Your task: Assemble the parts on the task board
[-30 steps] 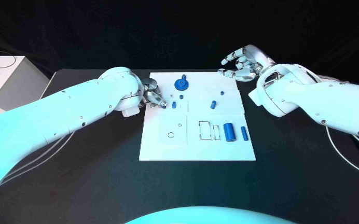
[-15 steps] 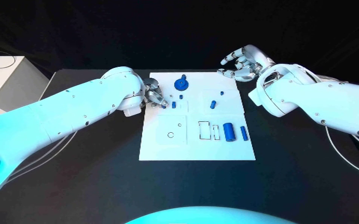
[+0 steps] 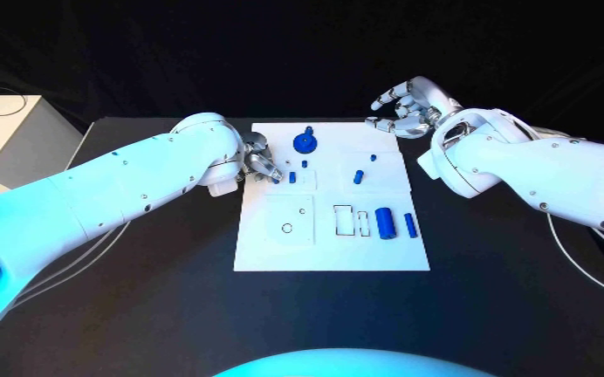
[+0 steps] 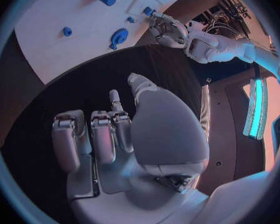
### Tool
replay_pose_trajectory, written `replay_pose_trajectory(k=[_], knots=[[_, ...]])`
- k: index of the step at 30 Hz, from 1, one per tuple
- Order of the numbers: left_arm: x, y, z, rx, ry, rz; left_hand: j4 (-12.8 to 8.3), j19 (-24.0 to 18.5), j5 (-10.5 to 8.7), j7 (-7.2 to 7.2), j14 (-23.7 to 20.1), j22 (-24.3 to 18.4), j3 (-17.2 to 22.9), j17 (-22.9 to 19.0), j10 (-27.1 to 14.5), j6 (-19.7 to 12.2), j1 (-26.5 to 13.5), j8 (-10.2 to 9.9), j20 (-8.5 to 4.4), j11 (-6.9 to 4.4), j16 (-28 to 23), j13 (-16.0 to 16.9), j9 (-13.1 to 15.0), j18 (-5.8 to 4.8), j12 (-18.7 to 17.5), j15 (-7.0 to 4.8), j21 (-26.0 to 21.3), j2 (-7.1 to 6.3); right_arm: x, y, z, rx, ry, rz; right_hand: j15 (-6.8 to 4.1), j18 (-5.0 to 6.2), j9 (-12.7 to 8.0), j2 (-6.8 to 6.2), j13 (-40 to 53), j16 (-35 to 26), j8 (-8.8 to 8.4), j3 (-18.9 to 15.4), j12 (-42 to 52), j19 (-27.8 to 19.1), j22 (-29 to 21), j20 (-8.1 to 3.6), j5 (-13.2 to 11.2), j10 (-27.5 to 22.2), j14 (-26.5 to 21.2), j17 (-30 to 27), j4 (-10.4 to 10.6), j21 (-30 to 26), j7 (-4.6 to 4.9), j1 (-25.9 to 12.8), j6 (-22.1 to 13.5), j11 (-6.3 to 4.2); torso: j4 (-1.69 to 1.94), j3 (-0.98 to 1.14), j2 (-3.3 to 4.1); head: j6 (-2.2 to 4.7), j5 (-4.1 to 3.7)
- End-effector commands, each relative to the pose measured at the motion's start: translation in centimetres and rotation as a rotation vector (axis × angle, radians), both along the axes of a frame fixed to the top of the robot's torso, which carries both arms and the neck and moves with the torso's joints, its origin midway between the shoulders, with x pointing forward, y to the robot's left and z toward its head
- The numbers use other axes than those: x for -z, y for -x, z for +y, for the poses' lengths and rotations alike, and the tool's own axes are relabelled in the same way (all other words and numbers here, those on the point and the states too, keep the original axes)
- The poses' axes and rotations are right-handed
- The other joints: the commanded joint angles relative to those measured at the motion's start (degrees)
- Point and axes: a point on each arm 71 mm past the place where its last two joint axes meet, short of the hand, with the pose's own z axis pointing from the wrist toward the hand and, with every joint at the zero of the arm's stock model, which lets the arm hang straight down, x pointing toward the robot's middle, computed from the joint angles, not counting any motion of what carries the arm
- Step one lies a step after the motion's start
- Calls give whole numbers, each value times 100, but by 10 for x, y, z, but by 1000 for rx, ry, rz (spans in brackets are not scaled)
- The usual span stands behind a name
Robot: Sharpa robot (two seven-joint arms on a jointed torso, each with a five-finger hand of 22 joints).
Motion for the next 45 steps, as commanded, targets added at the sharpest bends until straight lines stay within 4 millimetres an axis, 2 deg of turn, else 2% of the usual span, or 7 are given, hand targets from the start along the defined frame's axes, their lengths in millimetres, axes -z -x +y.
replay_pose_trajectory(k=[1, 12, 19, 30, 34, 38, 45], knots=[[10, 4, -3, 38, -45, 20, -315, -46, -55, -69, 521, 169, 85, 1269, -150, -91, -85, -123, -11, -52, -57, -23, -74, -8, -16, -49, -51, -13, 0, 1, 2, -18, 7, -5, 4, -82, 7, -21, 1222, 3, 19, 35, -18, 600, 1505, 27, 42, 314, 592, 1447, -12, 13, -22, -57, -3, 0, 5, -2, 0, 5, 2], [9, 2, 0, 40, -91, -26, 318, -69, -157, 32, 501, 118, -942, 1217, -339, -128, -193, -305, 25, 32, -84, -12, -142, 4, 79, 19, -107, -79, 0, 1, 2, -19, 6, -6, 4, -82, 7, -21, 1222, 3, 19, 35, -18, 600, 1505, 27, 42, 314, 592, 1447, -12, 13, -22, -57, -3, 0, -1, -4, 2, 3, 3], [8, 2, 2, 39, -104, -44, 387, -69, -166, 37, 502, 118, -1038, 1220, -340, -135, -169, -312, 27, 37, -82, 25, -139, 5, 115, 25, -110, -78, 0, 1, 2, -19, 6, -6, 4, -82, 7, -21, 1222, 2, 18, 35, -18, 600, 1505, 26, 42, 315, 591, 1445, -9, 13, -21, -64, -5, 0, -4, -6, 5, 13, -9], [7, 3, 7, 40, -116, -50, 659, -79, -251, 47, 497, 100, -1322, 1208, -386, -142, -122, -305, 34, 48, -88, 46, -116, 10, 175, 36, -130, -131, 1, 1, 1, -18, 5, -5, 4, -82, 7, -21, 1222, 2, 18, 35, -18, 600, 1505, 26, 42, 315, 591, 1445, -9, 13, -21, -64, -5, 0, -4, -7, 12, 23, -17], [6, 4, 9, 39, -117, -51, 904, -90, -536, 54, 496, 85, -1517, 1207, -424, -159, -15, -291, 42, 56, -88, 42, -92, 14, 211, 44, -147, -134, 1, 2, 1, -18, 5, -5, 4, -82, 7, -21, 1222, 2, 18, 35, -18, 600, 1505, 26, 42, 315, 591, 1445, -9, 13, -21, -64, -5, 0, -3, -7, 7, 22, -18], [5, 4, 10, 37, -115, -55, 1122, -85, -717, 58, 495, 91, -1677, 1204, -433, -164, 27, -279, 47, 63, -90, 42, -77, 13, 240, 50, -148, -124, 1, 2, 1, -18, 5, -5, 4, -82, 7, -21, 1222, 2, 18, 35, -18, 600, 1505, 26, 42, 315, 591, 1445, -9, 13, -21, -64, -5, 0, 3, -6, 7, 24, -27], [3, 7, 13, 37, -111, -60, 1156, -82, -1143, 62, 494, 94, -1975, 1202, -446, -172, -33, -277, 54, 70, -90, 27, -70, 14, 270, 56, -153, -70, 1, 2, 1, -17, 5, -4, 4, -82, 7, -14, 1222, 1, 17, 39, -18, 600, 1505, 26, 48, 315, 590, 1441, -6, 13, -20, -74, -9, 1, 0, -7, 6, 17, -32]])
